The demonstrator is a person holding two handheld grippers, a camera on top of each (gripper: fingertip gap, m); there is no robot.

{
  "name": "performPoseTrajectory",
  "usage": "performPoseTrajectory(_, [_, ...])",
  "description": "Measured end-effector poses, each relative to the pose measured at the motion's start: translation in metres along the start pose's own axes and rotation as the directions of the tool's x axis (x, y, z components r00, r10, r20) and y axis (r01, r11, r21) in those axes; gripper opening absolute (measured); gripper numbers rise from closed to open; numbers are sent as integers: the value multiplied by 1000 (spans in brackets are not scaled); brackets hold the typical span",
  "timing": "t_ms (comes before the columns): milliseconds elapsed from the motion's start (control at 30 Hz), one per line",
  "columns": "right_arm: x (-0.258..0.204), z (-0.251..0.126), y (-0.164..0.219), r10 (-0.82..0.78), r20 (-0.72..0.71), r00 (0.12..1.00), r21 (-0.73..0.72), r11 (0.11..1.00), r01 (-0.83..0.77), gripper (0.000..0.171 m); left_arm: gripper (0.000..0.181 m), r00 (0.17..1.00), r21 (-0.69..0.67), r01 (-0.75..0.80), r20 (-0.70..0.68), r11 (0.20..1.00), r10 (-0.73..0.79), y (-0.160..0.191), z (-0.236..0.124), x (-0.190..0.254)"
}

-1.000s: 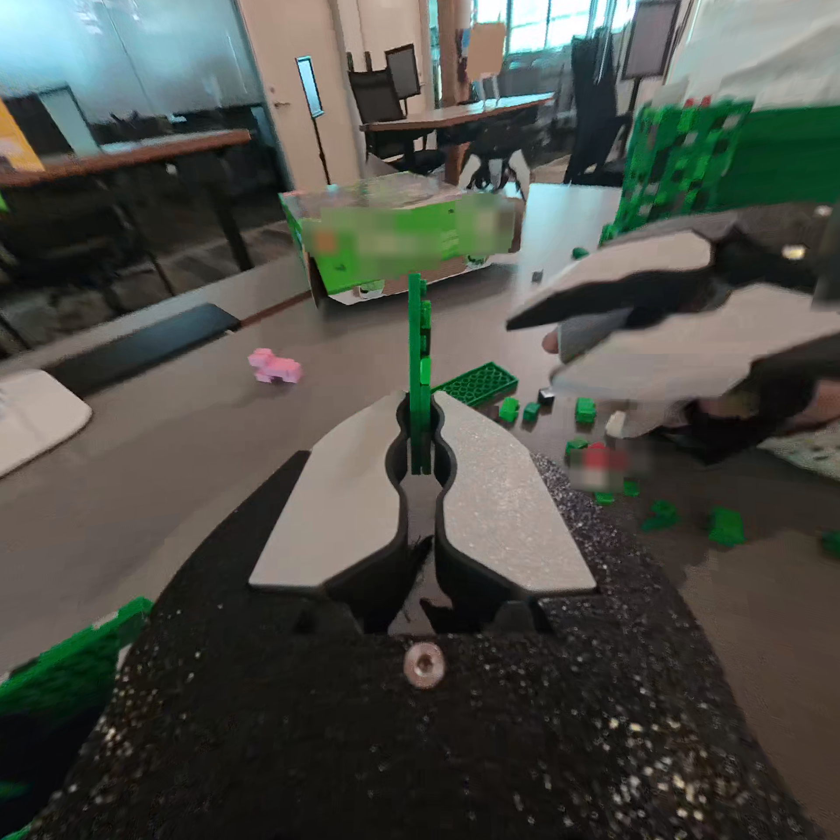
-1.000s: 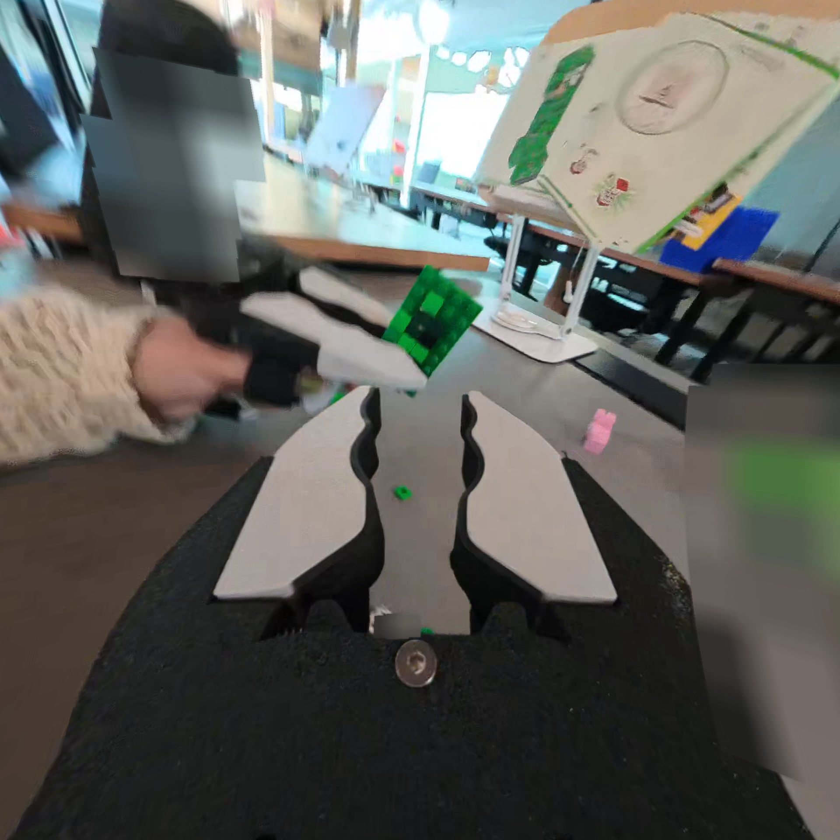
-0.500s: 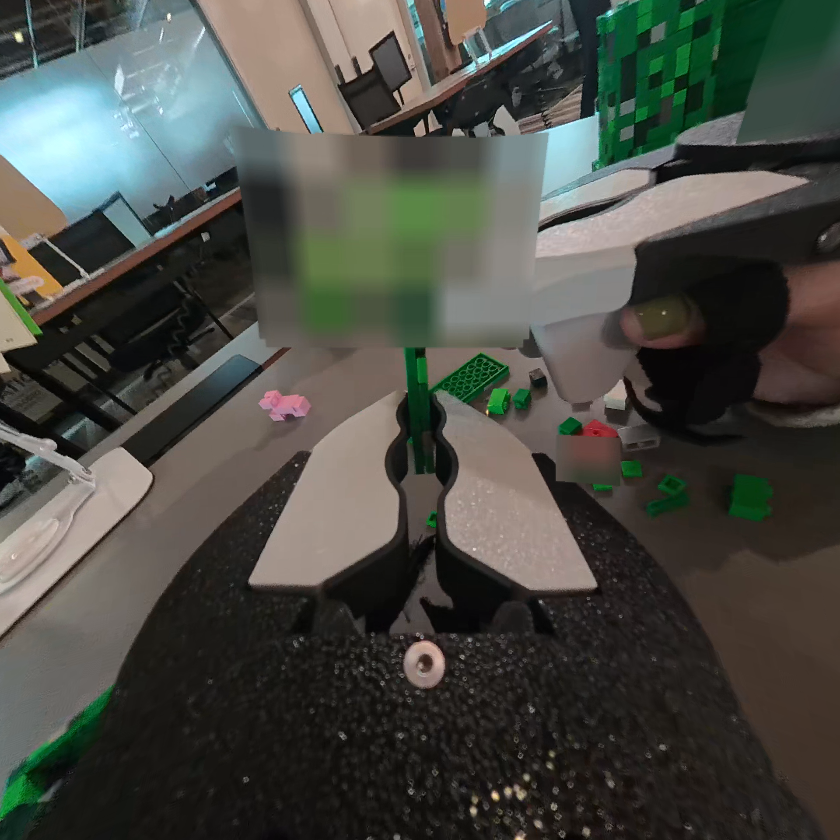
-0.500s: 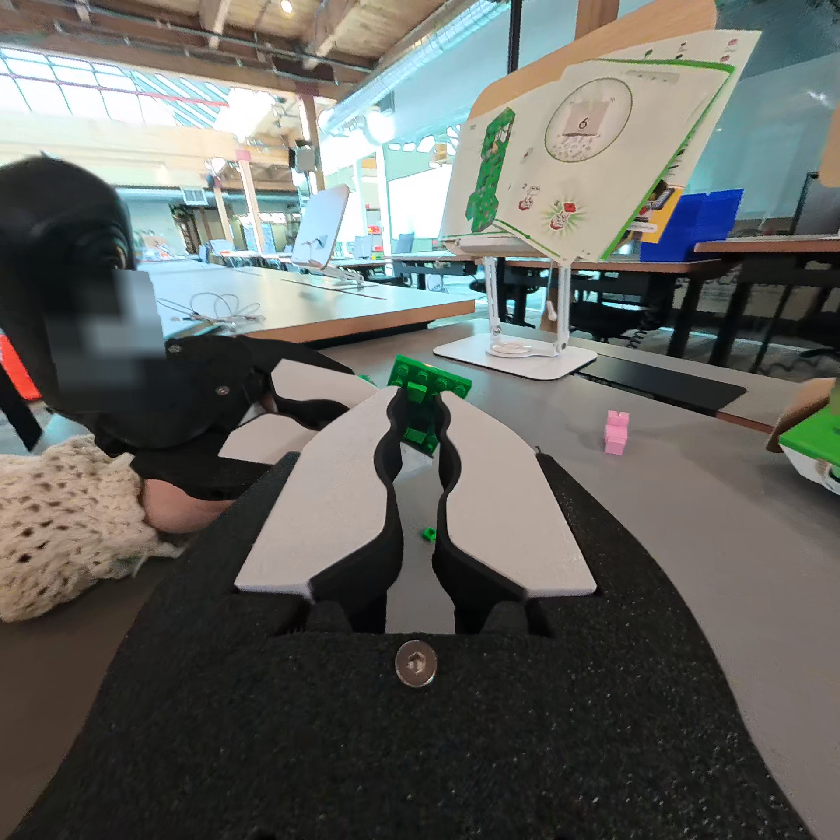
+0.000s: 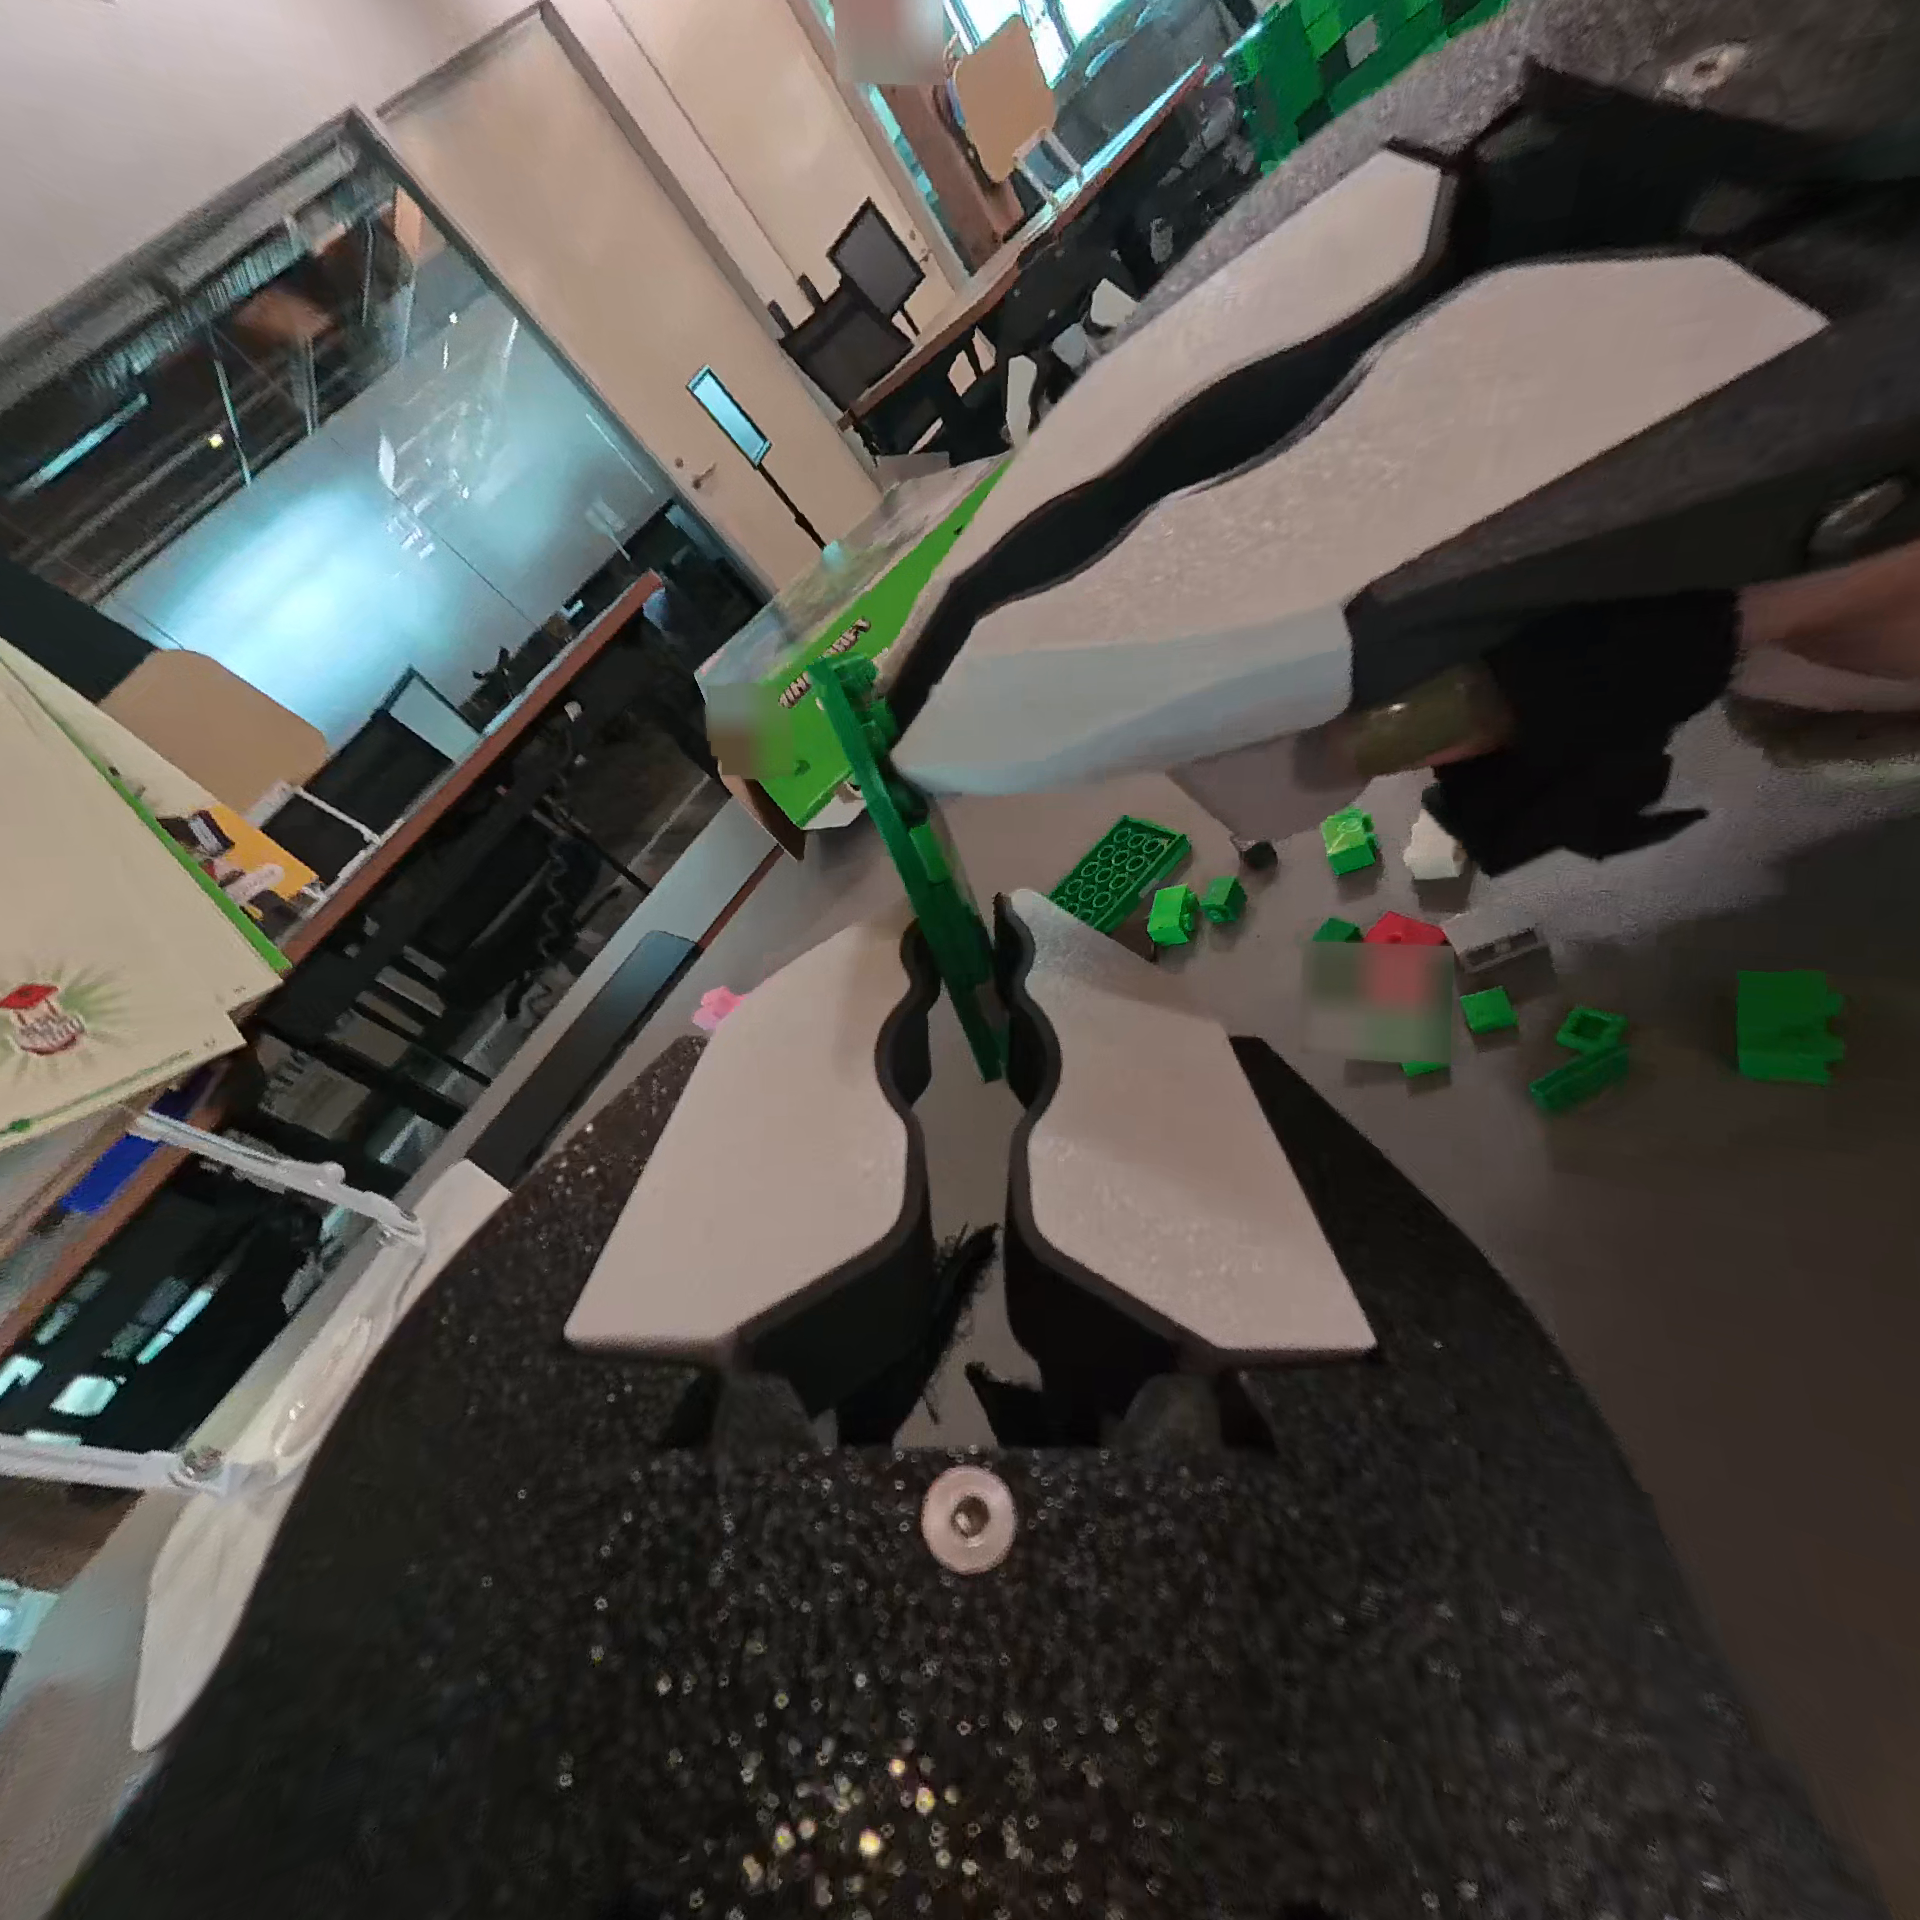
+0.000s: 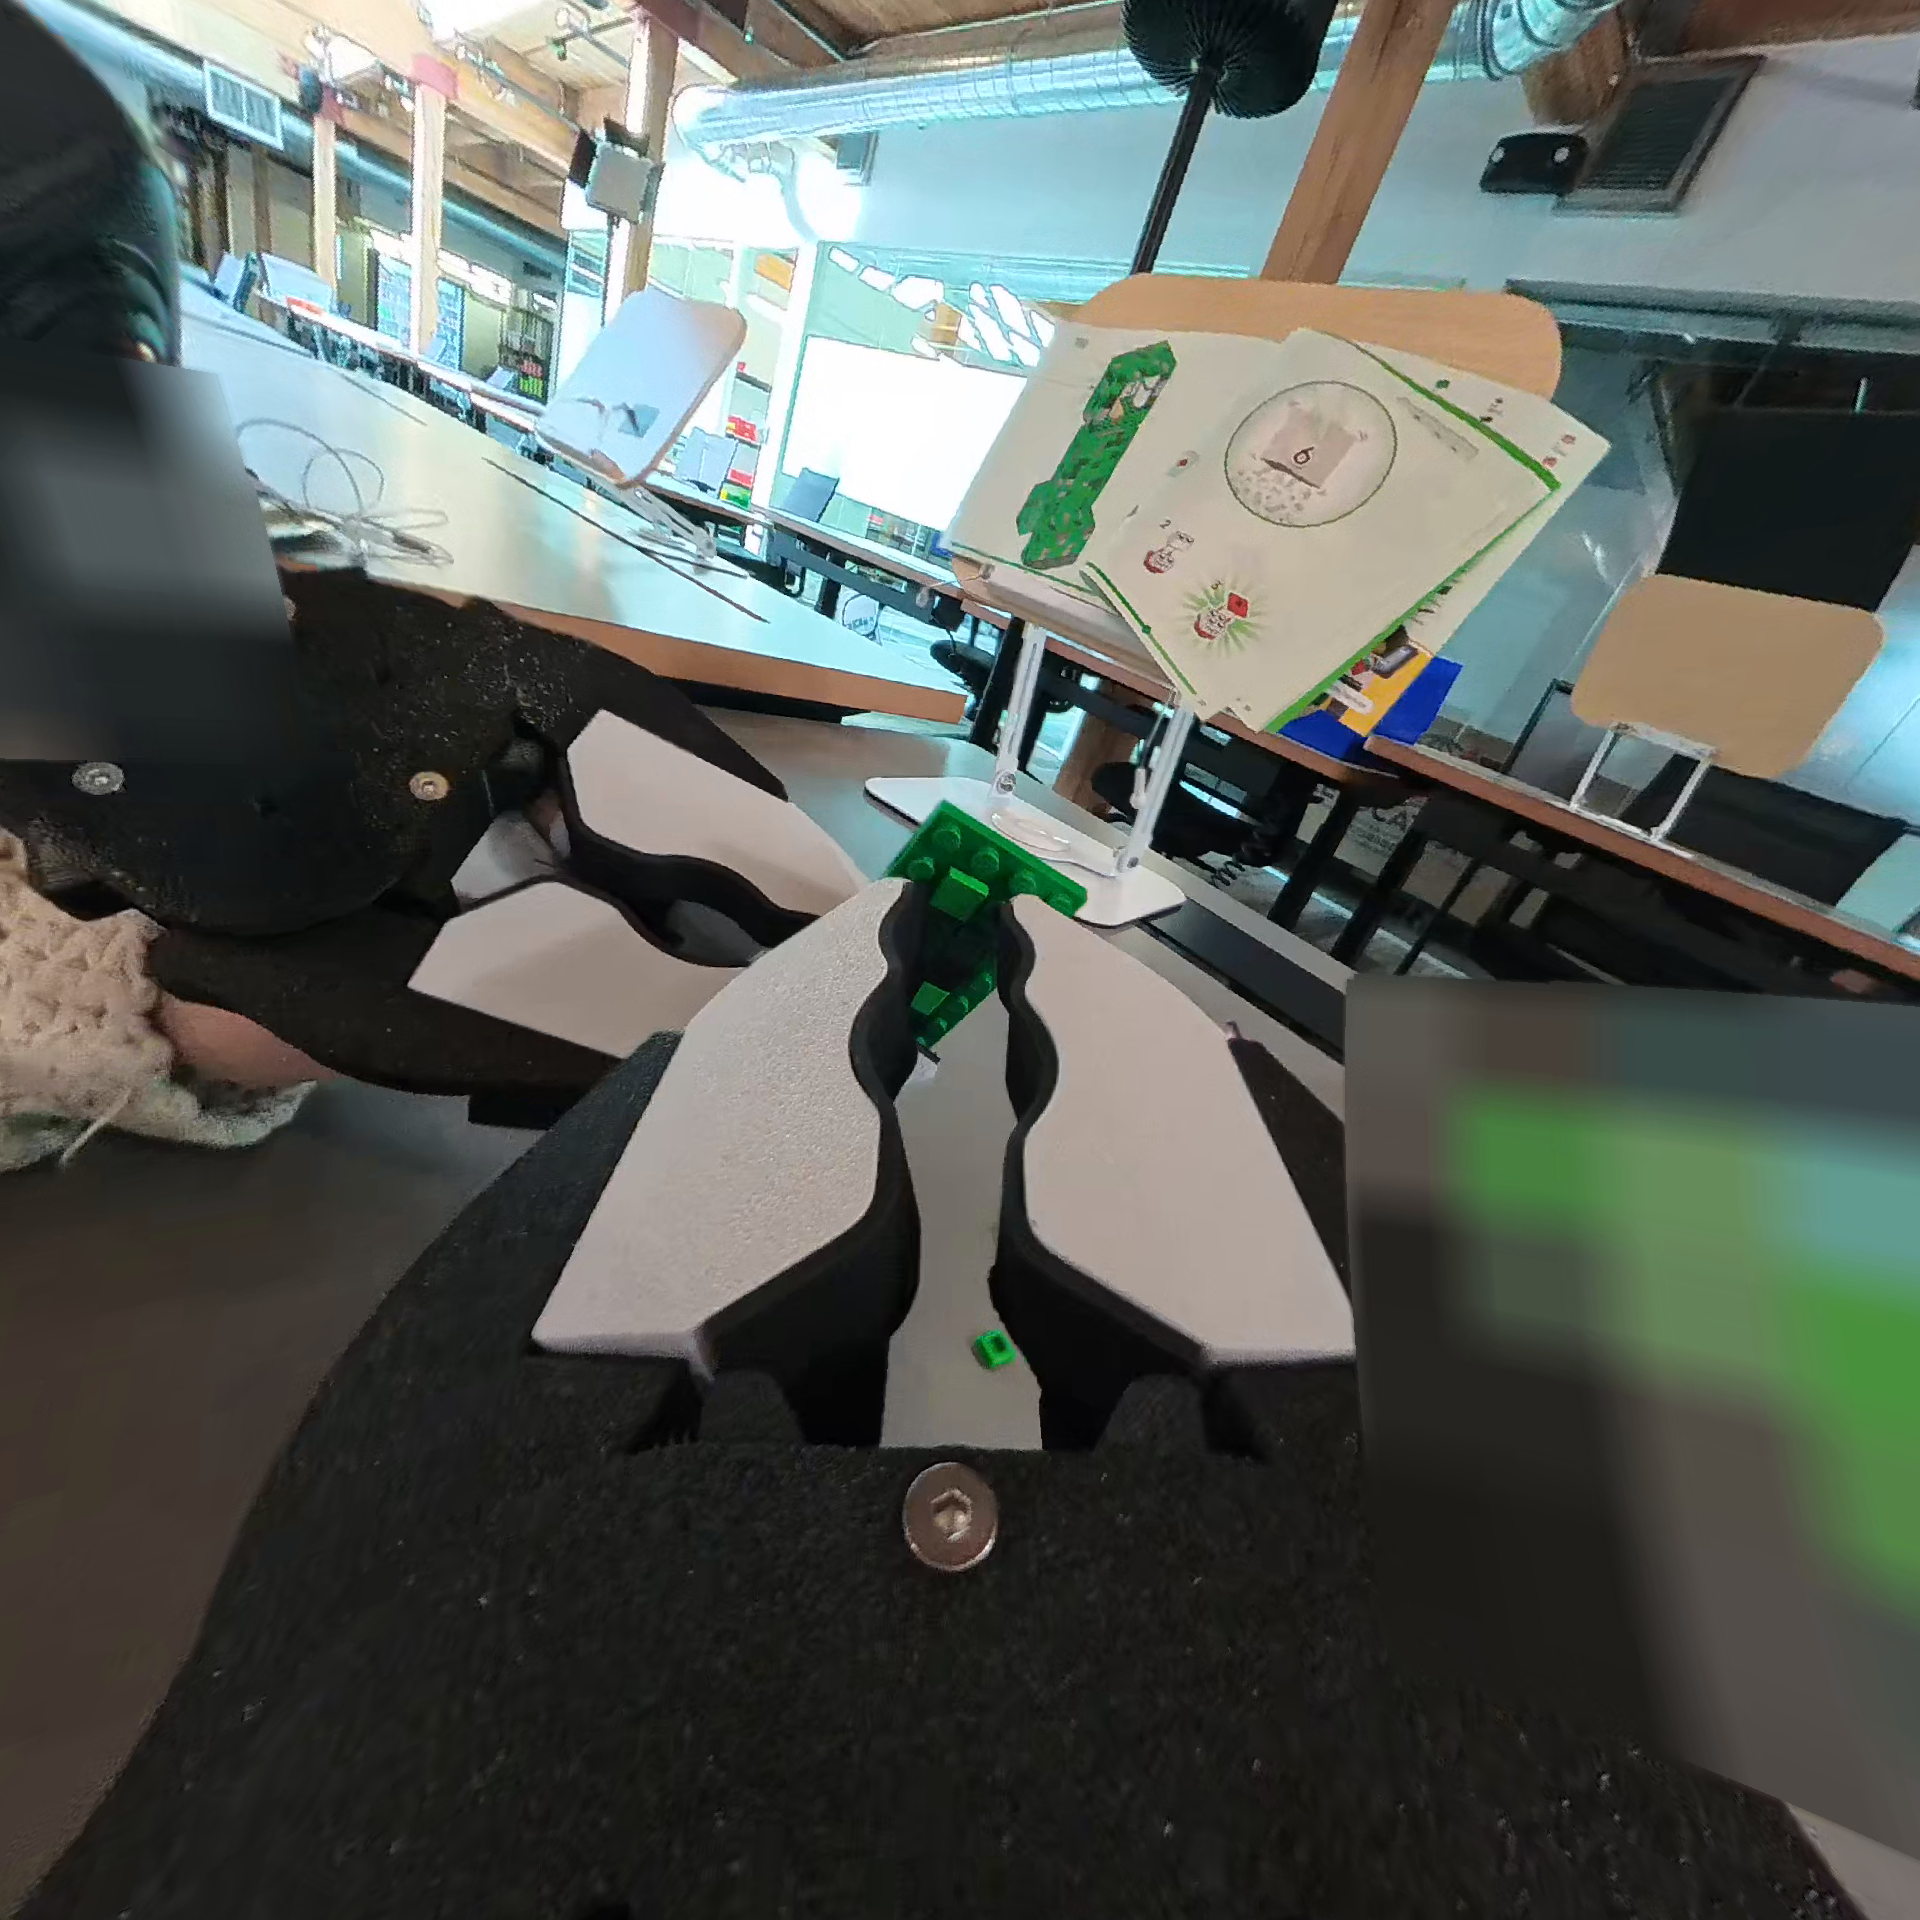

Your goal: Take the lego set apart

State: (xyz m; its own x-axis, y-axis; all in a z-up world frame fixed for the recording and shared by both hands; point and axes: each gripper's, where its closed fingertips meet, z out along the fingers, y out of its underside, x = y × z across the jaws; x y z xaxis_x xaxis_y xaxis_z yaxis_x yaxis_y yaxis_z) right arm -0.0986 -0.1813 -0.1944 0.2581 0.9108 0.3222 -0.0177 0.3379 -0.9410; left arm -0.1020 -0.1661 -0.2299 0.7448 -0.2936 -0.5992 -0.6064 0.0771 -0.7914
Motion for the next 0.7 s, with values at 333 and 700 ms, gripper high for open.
performPoseTrajectory(333, [-2,1,1,-3,26,1000,-31,1000,4,5,9,1000,-3,-22,0,1000,22,3,0,-2])
performPoseTrajectory(700, [3,-1,1,-55,67,996,21,998,54,24,5,966,-73,216,-132,974,-224,18,2,3])
